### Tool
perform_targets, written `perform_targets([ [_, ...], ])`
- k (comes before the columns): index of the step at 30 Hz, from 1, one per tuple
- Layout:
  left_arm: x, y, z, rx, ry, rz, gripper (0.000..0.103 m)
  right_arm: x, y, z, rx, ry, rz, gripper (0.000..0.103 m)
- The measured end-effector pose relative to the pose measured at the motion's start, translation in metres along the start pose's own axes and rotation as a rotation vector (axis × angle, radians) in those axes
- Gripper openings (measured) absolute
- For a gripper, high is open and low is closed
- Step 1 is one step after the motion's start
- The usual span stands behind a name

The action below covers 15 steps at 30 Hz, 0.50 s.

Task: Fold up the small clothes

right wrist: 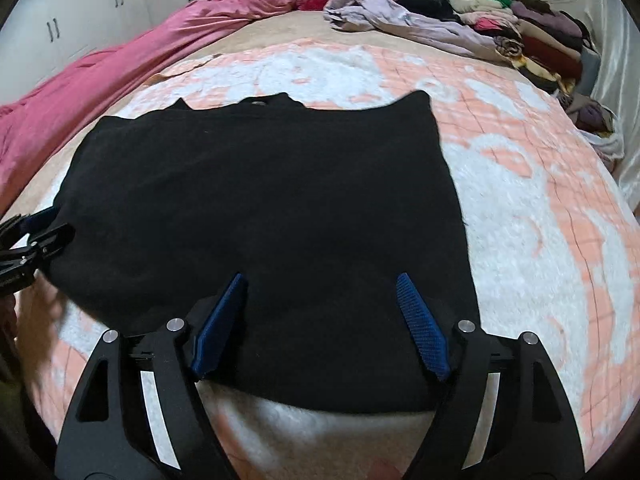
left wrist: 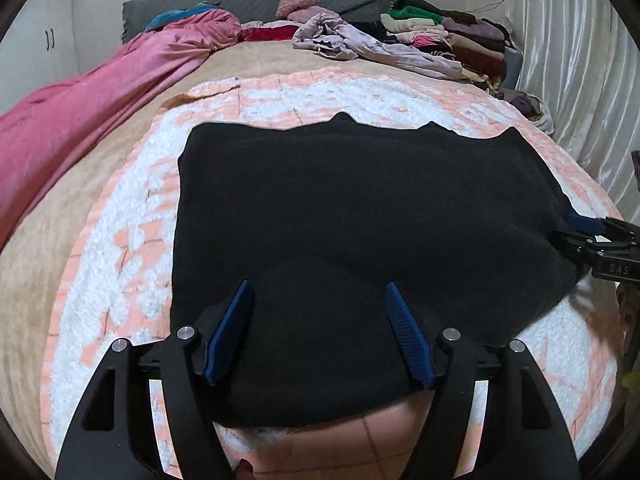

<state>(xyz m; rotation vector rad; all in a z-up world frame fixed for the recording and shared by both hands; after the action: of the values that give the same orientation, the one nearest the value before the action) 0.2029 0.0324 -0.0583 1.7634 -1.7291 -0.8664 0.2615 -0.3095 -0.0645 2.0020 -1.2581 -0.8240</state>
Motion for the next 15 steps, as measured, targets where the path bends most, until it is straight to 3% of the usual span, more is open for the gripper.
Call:
perform_targets([
  [12,-0.0001,0.0052,-0.0021,0.011,-0.008,0.016,0.071,-0.0036,0.0075,0.002,0.031,-0.012,0.01,0.078],
  [15,0.0013,0.0084,-0.0018,0.007,-0.013,0.029,0.076,-0.006,0.0099,0.003,0.035,-0.01,0.013,0.079],
])
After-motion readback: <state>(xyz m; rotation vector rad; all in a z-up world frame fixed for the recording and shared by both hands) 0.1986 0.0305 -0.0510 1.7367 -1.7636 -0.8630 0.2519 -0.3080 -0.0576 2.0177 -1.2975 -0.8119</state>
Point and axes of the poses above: each gripper's, at about its wrist camera, not at the fingertips, and y roughly against the way its jaws point, x to its right, z to its underside, the point moved 2 cm from there along -y, roughly the way its jaws point, and after that the axes turned 11 degrees about -z, right-handed, at the moved point
